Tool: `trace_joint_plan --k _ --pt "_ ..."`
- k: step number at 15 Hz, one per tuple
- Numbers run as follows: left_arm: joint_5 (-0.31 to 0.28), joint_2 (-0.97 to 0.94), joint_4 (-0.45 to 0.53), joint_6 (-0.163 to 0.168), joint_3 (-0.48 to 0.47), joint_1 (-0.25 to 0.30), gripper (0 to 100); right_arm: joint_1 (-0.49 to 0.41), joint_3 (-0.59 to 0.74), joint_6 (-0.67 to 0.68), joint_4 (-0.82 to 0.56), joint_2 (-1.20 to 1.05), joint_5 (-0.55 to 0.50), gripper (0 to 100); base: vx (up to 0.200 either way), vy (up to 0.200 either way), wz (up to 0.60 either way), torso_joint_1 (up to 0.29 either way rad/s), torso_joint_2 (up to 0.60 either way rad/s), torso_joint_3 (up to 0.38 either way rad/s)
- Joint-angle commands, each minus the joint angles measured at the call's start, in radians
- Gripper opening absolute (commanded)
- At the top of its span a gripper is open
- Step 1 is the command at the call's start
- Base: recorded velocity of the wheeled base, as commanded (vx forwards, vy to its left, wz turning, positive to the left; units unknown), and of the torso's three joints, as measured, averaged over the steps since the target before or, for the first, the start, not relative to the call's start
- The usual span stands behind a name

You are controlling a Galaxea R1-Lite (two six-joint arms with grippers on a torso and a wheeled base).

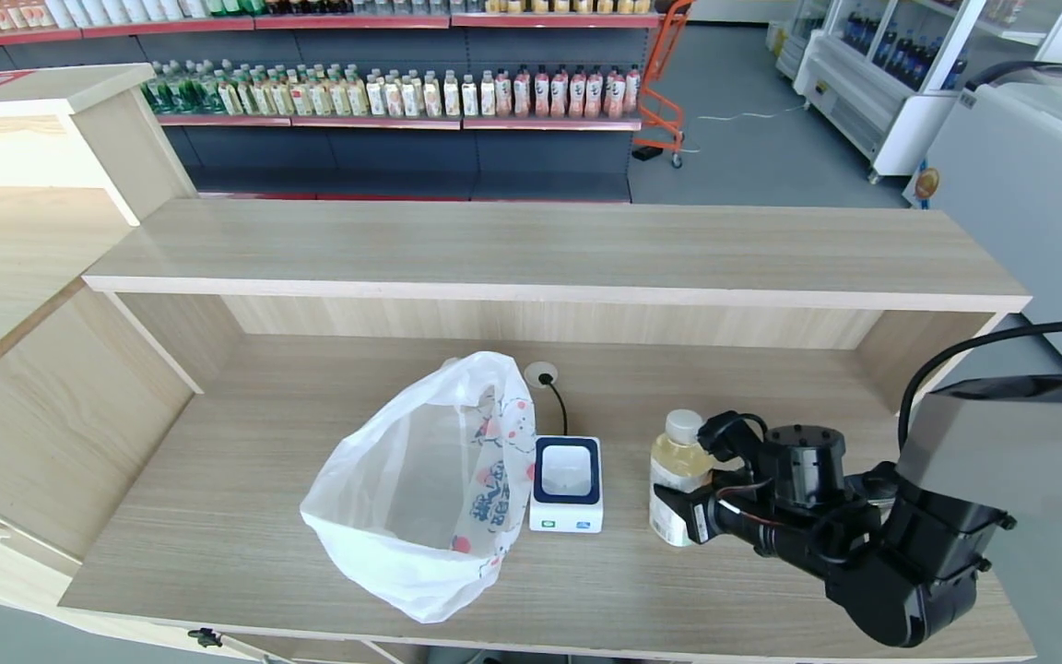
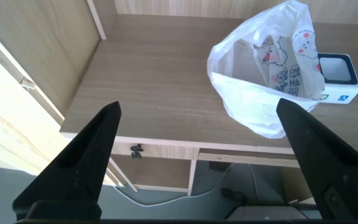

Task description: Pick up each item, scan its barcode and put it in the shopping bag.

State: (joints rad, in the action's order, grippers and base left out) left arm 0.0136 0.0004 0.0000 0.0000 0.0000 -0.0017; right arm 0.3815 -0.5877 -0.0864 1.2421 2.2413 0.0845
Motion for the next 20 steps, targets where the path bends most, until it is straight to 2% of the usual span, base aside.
trace_joint_plan --k 1,3,5,6,8,9,10,11,14,16,20 --pt "0.0 0.0 0.0 0.0 0.0 0.0 100 0.0 0.005 -0.001 0.0 -0.025 -0.014 0 0.0 0.0 0.0 0.0 0.0 0.0" --pt "0.0 0.0 0.0 0.0 0.0 0.0 100 -0.012 -0.001 0.043 0.0 -0.118 -0.043 0 0.0 0.0 0.0 0.0 0.0 0.0" --pt "0.0 0.0 0.0 0.0 0.0 0.0 100 -0.018 0.003 0.177 -0.009 -0.247 0.029 0 0.0 0.0 0.0 0.0 0.0 0.0" --pt "0.0 0.0 0.0 0.0 0.0 0.0 100 -0.019 0.028 0.254 -0.033 -0.371 0.141 0 0.0 0.0 0.0 0.0 0.0 0.0" --pt "0.0 0.0 0.0 0.0 0.0 0.0 100 -0.019 0.085 0.32 -0.079 -0.502 0.319 0 0.0 0.0 0.0 0.0 0.0 0.0" --pt "0.0 0.0 0.0 0.0 0.0 0.0 100 -0.015 0.131 0.369 -0.095 -0.58 0.454 0 0.0 0.0 0.0 0.0 0.0 0.0" --pt "0.0 0.0 0.0 0.0 0.0 0.0 100 -0.012 0.146 0.386 -0.099 -0.603 0.492 0 0.0 0.0 0.0 0.0 0.0 0.0" --pt "0.0 0.0 0.0 0.0 0.0 0.0 100 0.028 0.167 0.428 -0.118 -0.66 0.583 0 0.0 0.0 0.0 0.0 0.0 0.0" --pt "0.0 0.0 0.0 0.0 0.0 0.0 100 0.122 0.17 0.485 -0.133 -0.706 0.644 0 0.0 0.0 0.0 0.0 0.0 0.0" --pt "0.0 0.0 0.0 0.0 0.0 0.0 100 0.174 0.19 0.481 -0.132 -0.703 0.646 0 0.0 0.0 0.0 0.0 0.0 0.0" --pt "0.0 0.0 0.0 0.0 0.0 0.0 100 0.178 0.198 0.476 -0.132 -0.67 0.646 0 0.0 0.0 0.0 0.0 0.0 0.0"
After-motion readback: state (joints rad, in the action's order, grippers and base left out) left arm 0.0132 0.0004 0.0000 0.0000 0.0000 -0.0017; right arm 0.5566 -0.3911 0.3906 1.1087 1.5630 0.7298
